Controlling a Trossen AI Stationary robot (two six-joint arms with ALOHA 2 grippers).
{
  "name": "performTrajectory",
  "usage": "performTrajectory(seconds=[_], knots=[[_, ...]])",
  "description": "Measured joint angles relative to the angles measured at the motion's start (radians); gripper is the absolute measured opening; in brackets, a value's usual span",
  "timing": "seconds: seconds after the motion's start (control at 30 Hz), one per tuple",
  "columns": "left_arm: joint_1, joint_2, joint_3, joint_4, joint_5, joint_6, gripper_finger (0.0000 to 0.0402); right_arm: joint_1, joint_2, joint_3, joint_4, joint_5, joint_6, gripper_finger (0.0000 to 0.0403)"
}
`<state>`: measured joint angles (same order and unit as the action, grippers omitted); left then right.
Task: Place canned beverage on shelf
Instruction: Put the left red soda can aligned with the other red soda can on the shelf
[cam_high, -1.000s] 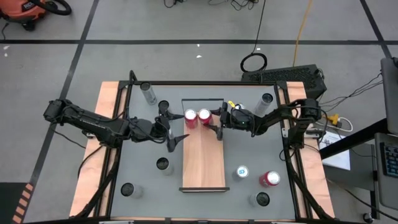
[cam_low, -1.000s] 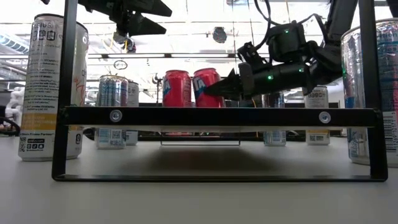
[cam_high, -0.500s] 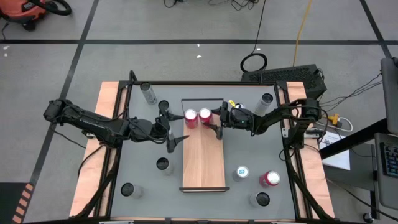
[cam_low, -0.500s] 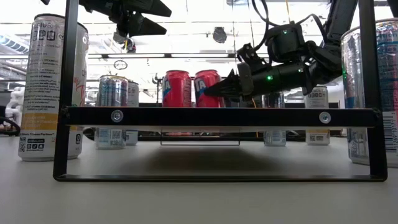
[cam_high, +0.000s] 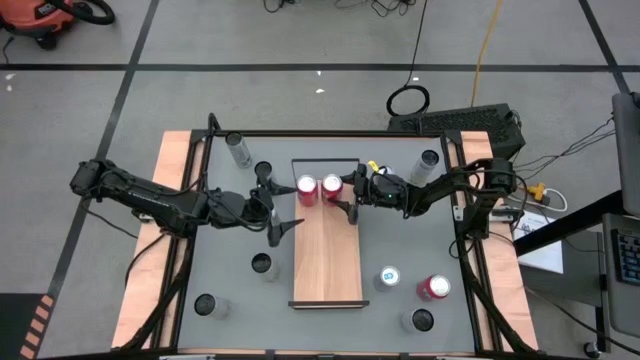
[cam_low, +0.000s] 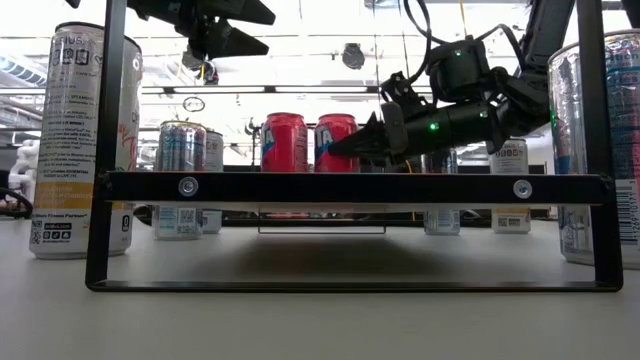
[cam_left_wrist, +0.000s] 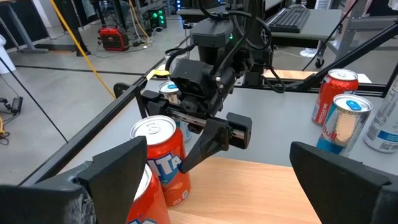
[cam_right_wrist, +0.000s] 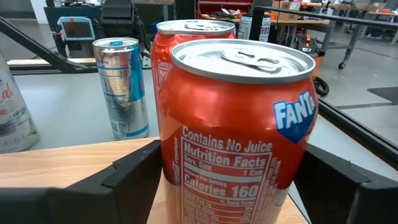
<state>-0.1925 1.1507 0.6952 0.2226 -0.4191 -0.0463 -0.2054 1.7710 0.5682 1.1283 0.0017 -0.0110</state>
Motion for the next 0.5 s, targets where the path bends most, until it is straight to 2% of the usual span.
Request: performTrajectory(seconds=[0.27, 0.5], knots=[[0.000, 0.000, 0.000, -0.016, 0.000, -0.001, 0.0397, 0.005, -0.002, -0.001, 0.002, 0.021, 0.013, 0.0321], [-0.007, 0.000, 0.000, -0.026, 0.000, -0.001, 0.0397, 0.011, -0.069, -0.001, -0.032, 0.024, 0.010, 0.0347]])
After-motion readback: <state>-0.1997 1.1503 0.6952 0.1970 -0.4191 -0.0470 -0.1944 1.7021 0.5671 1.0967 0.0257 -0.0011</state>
